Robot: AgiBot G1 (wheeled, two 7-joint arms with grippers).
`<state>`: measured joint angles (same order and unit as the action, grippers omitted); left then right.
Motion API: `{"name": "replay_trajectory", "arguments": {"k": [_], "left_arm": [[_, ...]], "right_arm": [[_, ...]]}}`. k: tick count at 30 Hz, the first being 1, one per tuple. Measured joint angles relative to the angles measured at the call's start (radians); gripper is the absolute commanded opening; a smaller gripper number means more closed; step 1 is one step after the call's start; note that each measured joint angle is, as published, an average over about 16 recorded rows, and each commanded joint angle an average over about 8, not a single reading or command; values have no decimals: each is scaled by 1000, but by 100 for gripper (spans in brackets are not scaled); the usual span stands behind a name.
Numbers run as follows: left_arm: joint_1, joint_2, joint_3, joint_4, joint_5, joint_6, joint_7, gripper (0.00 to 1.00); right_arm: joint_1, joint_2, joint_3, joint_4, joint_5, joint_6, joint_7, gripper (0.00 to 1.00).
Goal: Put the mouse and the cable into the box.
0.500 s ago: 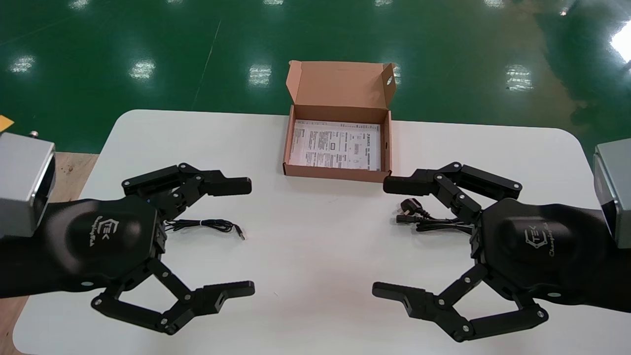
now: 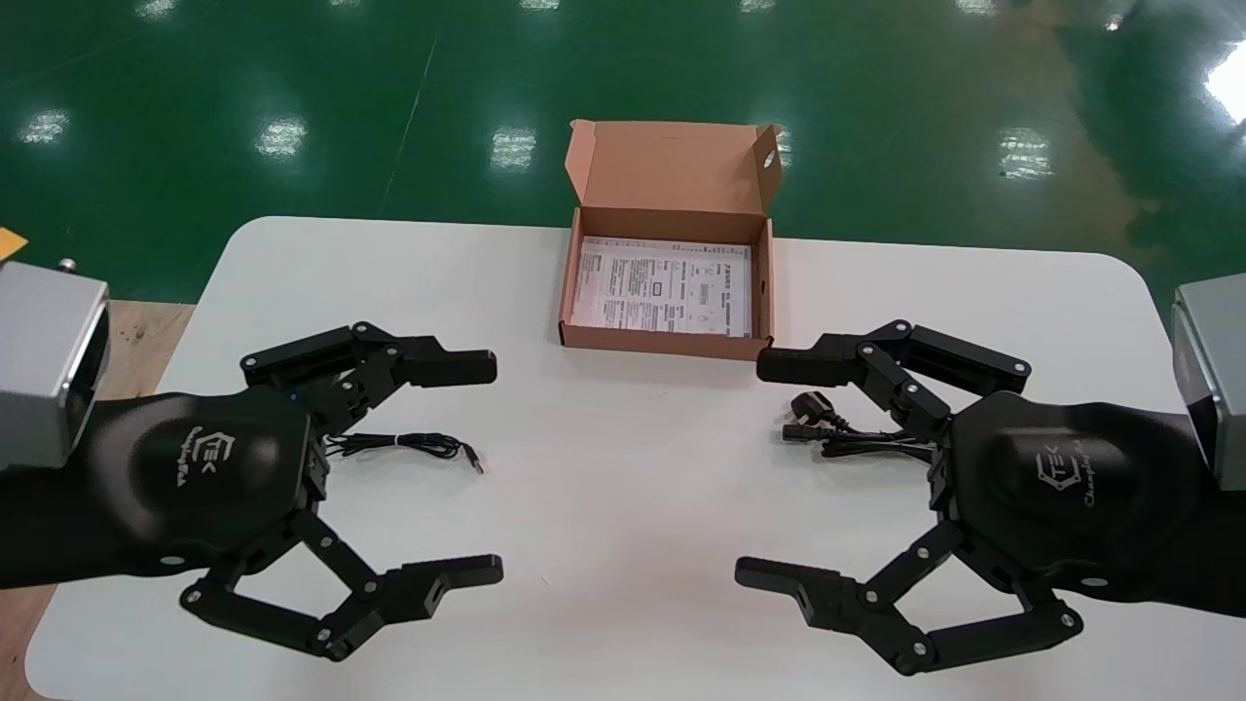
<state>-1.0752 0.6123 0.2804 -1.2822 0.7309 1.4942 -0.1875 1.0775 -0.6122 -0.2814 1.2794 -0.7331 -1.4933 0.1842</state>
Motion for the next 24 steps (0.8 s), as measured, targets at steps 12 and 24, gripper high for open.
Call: {"name": "replay_trajectory", "arguments": {"k": [12, 24], "left_arm": [[-125, 27, 105, 14, 168, 48, -30, 100], [-444, 195, 372, 315, 591, 66, 35, 100]], "right_arm": [[44, 9, -8, -25, -91, -20, -99, 100], [243, -8, -104, -338, -477, -56, -570, 100]]}}
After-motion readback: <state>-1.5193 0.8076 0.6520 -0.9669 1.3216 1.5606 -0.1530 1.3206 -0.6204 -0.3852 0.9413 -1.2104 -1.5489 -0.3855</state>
